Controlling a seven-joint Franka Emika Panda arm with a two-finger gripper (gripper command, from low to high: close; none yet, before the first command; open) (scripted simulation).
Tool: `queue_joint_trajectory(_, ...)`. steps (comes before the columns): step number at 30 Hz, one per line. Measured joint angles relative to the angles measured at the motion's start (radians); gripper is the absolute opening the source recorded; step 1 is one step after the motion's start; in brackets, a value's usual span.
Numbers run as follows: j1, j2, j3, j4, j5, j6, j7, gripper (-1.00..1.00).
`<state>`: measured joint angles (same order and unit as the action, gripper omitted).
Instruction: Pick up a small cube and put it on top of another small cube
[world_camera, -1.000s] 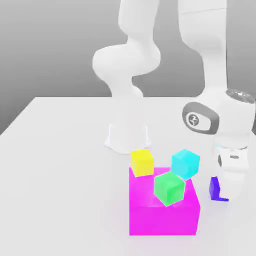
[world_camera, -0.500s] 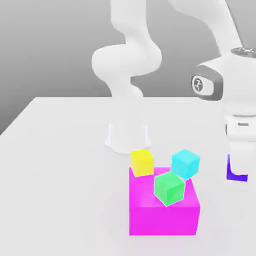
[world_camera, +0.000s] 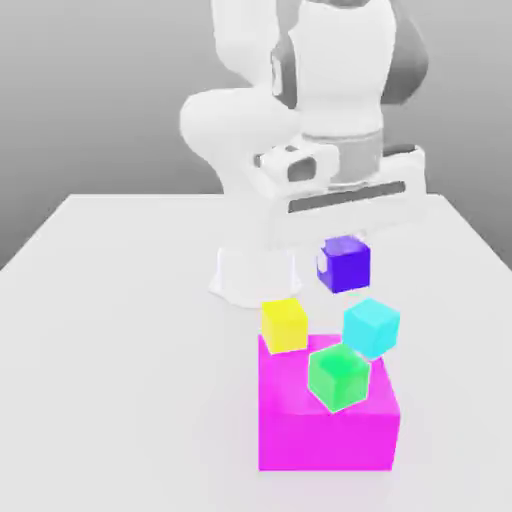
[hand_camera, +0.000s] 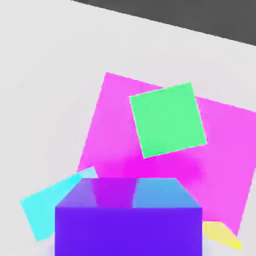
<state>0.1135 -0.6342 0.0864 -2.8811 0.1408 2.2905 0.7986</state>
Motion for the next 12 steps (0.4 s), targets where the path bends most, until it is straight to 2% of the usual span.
queue_joint_trajectory(3,-0.07,-0.037,0.023,-0.059,-0.032,-0.012,0.078,-1.0)
queue_joint_trajectory(8,-0.087,0.099,0.046,-0.125,-0.027,0.181,0.087,-1.0)
queue_joint_trajectory(9,-0.088,0.118,0.049,-0.132,-0.025,0.208,0.087,1.0)
queue_joint_trajectory(12,-0.088,0.118,0.049,-0.132,-0.025,0.208,0.087,1.0)
